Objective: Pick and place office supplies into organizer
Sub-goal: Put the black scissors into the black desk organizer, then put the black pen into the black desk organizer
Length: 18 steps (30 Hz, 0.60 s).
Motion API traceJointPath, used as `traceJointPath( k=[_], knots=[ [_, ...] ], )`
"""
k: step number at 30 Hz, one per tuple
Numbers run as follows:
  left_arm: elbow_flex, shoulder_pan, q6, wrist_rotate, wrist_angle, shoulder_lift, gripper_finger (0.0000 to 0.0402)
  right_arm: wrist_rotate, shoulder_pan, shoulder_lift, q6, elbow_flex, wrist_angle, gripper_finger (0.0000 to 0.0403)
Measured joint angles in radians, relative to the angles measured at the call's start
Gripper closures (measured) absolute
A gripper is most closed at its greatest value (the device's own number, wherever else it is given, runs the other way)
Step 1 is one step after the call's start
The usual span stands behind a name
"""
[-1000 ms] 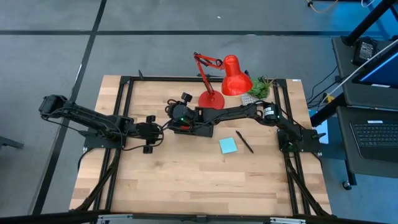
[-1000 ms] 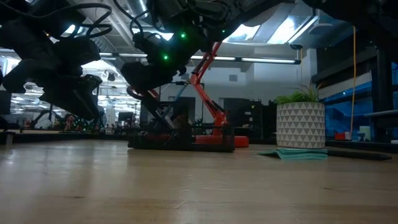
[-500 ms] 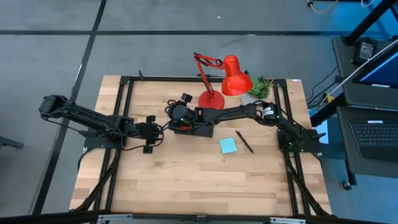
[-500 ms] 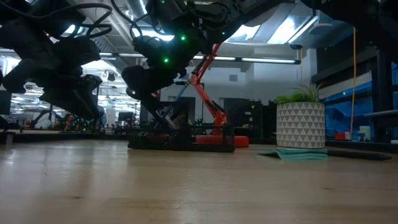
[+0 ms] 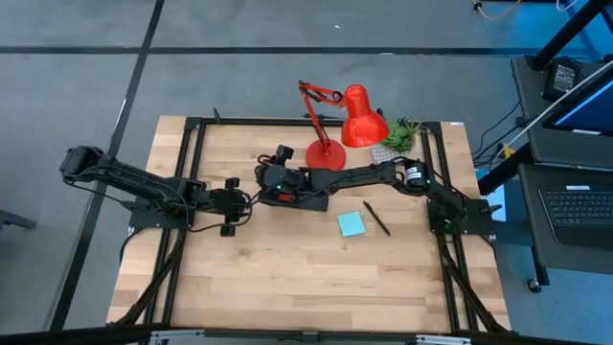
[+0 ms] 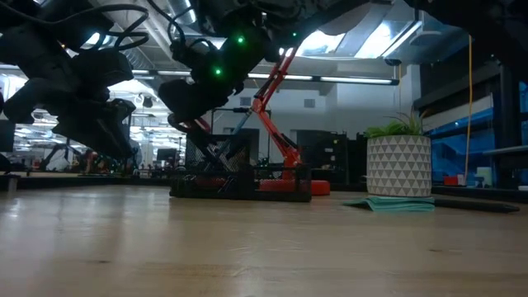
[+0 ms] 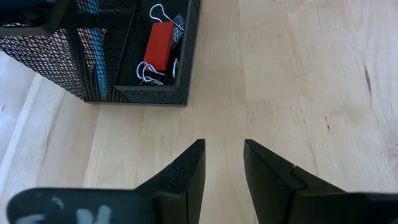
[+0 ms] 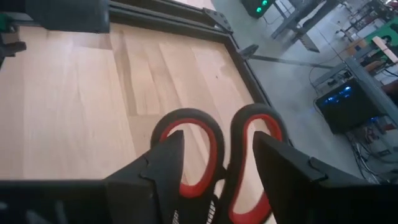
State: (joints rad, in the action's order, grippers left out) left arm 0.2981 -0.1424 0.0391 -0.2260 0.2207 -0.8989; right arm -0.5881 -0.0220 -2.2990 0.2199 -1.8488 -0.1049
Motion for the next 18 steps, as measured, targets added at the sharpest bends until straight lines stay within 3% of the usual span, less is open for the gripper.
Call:
traceJointPath(
  k=[6,18],
  knots=[
    [0.0,0.0,0.0,0.0,0.0,0.0,0.0297,-0.063,0.002,0.0,-0.006,-0.021,-0.064,0.0208],
    [0.0,0.0,0.0,0.0,0.0,0.0,0.0297,-0.072,0.034,0.007,-0.004,-0.021,-0.08,0.0208]
  ],
)
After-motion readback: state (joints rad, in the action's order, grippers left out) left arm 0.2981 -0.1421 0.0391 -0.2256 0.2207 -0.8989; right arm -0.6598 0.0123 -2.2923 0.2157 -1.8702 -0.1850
